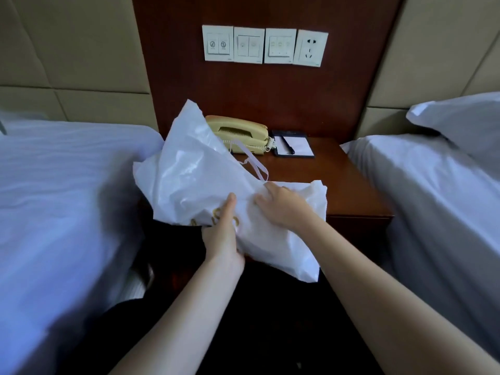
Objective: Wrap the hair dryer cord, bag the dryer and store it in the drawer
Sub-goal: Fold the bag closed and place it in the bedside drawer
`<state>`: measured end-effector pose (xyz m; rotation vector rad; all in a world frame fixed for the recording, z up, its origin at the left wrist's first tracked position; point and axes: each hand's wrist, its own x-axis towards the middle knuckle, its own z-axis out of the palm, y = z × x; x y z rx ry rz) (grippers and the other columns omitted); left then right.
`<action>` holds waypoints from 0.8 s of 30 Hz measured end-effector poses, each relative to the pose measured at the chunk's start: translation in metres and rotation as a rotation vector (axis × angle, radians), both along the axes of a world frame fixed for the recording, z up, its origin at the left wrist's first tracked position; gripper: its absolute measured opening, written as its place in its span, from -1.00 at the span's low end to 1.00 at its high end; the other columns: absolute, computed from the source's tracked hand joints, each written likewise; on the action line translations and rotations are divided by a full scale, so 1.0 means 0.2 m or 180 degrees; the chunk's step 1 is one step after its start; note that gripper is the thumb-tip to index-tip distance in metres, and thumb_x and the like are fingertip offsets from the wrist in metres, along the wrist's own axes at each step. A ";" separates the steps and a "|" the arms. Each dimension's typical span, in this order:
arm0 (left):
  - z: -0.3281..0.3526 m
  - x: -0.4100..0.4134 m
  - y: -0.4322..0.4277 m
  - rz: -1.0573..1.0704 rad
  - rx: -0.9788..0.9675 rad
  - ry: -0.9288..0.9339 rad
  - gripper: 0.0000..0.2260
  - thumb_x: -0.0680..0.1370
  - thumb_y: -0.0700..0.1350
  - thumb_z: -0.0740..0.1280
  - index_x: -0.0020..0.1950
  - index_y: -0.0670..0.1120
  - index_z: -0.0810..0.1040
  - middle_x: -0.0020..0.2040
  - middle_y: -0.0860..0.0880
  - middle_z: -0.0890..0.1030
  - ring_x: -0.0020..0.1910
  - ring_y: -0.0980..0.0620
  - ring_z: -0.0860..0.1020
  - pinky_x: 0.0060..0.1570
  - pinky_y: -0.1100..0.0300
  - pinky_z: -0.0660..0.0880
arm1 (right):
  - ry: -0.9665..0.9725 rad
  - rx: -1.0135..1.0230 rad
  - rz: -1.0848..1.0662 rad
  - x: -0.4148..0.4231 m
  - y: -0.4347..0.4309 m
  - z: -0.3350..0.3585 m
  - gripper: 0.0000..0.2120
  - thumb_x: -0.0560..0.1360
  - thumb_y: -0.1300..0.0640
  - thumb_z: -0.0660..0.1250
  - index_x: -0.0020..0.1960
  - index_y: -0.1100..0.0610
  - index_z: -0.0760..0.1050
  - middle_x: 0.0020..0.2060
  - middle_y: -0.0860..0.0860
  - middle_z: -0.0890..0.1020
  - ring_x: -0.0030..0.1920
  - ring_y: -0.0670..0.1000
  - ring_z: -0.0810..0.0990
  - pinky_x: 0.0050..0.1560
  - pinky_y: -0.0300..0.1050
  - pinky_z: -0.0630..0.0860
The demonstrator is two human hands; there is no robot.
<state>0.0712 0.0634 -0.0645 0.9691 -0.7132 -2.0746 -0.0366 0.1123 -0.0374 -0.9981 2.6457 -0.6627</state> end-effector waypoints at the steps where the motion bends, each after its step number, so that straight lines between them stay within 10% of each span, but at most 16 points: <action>1: 0.01 0.01 -0.01 0.0089 -0.0021 -0.0027 -0.54 0.38 -0.03 0.51 0.22 -0.16 0.54 0.10 -0.13 0.66 0.02 -0.10 0.65 -0.01 0.02 0.60 | -0.0068 -0.0033 0.0051 0.03 0.03 0.01 -0.57 0.56 -0.13 0.06 0.34 0.05 0.29 0.27 0.15 0.46 0.26 0.22 0.41 0.24 0.11 0.36; 7: 0.14 0.06 -0.07 0.0031 -0.0397 -0.0194 -0.67 0.41 -0.13 0.49 0.12 -0.17 0.55 -0.03 -0.06 0.66 -0.20 0.02 0.62 -0.22 0.19 0.57 | -0.0477 -0.0827 0.0164 0.07 0.11 0.07 -0.56 0.50 -0.23 0.14 0.27 -0.04 0.44 0.16 0.00 0.58 0.20 0.08 0.51 0.22 0.06 0.44; 15: 0.22 0.30 -0.45 -0.0360 -0.0954 -0.0526 -0.67 0.37 -0.01 0.50 0.08 -0.10 0.61 0.00 -0.07 0.68 -0.12 -0.01 0.65 -0.28 0.18 0.52 | -0.1026 -0.2466 -0.0075 0.15 0.14 -0.02 -0.79 0.56 0.13 0.21 0.06 0.12 0.60 -0.03 -0.04 0.64 0.05 -0.04 0.57 0.08 -0.12 0.47; 24: 0.18 0.53 -0.64 -0.0337 -0.1171 -0.0785 -0.80 0.35 -0.02 0.52 -0.11 -0.06 0.63 0.06 -0.09 0.66 -0.06 -0.07 0.64 -0.11 0.12 0.55 | -0.2051 -0.2873 -0.1924 0.11 0.13 -0.27 -0.87 0.51 0.11 0.33 -0.20 0.10 0.48 -0.25 0.00 0.58 -0.11 0.03 0.60 0.10 0.00 0.56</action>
